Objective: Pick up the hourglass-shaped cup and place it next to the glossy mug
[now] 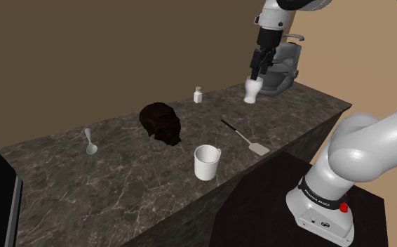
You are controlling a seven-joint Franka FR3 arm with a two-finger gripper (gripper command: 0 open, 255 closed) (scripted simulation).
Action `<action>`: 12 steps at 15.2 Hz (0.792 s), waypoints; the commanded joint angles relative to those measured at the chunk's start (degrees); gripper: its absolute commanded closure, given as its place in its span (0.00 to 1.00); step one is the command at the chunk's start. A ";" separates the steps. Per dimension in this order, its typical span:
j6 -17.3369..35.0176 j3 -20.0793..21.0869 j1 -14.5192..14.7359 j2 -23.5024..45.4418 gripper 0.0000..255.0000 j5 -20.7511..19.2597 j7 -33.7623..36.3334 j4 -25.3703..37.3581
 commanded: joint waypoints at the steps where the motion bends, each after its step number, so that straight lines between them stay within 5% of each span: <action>1: 2.10 -2.13 -0.62 2.28 0.00 -1.23 -2.57 0.42; 12: 12.54 -13.51 -2.68 18.73 0.00 -3.09 -16.81 7.70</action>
